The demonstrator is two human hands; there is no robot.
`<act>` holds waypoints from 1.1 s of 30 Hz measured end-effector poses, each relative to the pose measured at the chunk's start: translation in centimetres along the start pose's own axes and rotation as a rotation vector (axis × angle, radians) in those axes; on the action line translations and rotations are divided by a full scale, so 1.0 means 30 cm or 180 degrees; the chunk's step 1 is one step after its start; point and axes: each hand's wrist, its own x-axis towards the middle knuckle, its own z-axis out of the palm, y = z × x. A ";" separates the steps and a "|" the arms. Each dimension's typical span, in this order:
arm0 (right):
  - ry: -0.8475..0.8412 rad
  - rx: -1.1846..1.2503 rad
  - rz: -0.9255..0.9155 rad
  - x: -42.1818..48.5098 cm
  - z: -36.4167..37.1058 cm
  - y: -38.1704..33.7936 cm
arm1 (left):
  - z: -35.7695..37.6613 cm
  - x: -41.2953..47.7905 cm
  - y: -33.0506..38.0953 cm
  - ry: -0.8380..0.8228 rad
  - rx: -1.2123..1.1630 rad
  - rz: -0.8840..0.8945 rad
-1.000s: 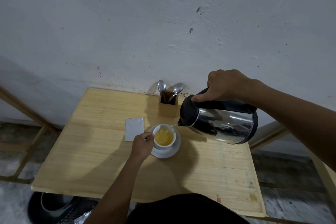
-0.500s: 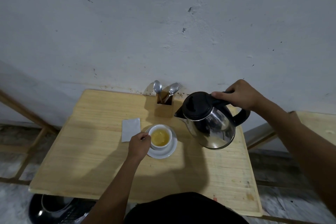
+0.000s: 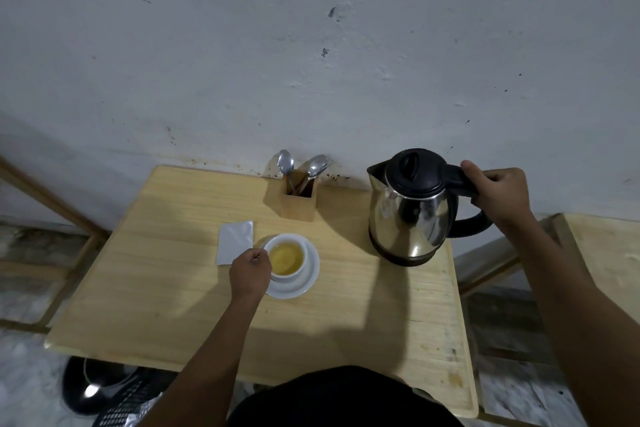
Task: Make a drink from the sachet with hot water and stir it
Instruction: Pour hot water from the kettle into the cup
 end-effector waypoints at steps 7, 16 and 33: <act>0.0090 0.0136 0.0095 0.041 -0.020 0.088 | 0.026 -0.012 0.012 0.0312 0.0219 0.0038; -0.0039 0.0484 0.0138 0.036 0.005 0.183 | 0.035 -0.027 0.025 0.0504 0.0513 0.0032; -0.0401 0.0368 -0.0152 0.110 -0.001 0.255 | 0.047 -0.032 0.024 0.0557 0.0591 0.0104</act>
